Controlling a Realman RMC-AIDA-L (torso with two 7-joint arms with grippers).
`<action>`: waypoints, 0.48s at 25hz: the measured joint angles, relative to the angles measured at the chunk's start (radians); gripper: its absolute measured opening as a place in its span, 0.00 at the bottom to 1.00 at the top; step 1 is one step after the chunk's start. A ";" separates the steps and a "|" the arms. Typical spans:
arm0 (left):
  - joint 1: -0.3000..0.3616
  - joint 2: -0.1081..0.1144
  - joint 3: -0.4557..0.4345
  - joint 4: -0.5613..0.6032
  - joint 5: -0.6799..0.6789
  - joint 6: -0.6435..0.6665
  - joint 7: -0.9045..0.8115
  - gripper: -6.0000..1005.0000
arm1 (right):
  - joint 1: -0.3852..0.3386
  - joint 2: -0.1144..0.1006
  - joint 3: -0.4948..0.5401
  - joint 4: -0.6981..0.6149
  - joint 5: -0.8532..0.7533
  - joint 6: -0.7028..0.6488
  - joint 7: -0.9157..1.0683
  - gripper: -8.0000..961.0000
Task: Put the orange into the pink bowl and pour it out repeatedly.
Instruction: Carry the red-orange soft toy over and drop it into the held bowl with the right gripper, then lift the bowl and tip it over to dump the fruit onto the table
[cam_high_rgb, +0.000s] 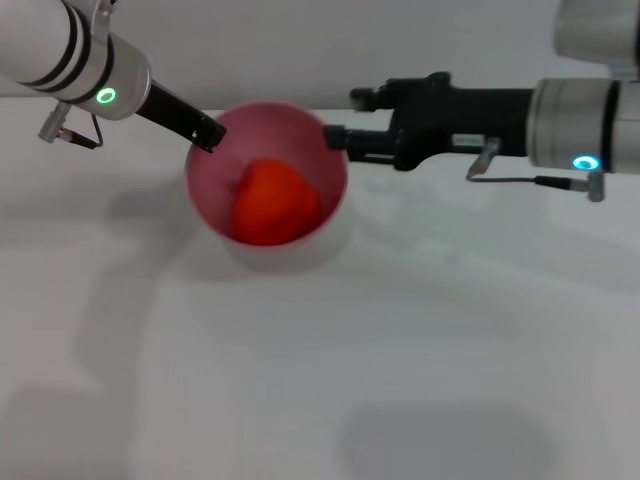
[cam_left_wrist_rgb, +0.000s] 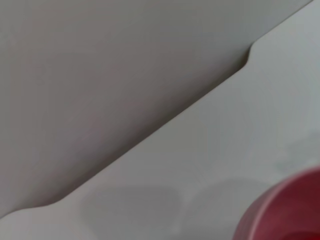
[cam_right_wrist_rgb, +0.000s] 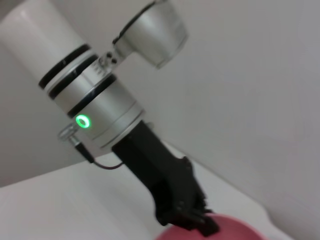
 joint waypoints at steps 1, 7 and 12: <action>0.000 0.002 -0.002 0.000 0.002 0.000 0.000 0.05 | -0.008 0.001 0.010 -0.008 0.000 -0.001 0.000 0.63; 0.000 0.001 -0.004 0.000 0.007 -0.002 0.012 0.05 | -0.034 0.002 0.090 -0.020 0.006 -0.005 -0.006 0.63; 0.009 -0.008 0.009 0.000 0.007 -0.055 0.034 0.05 | -0.070 0.002 0.173 -0.005 0.147 -0.005 -0.107 0.63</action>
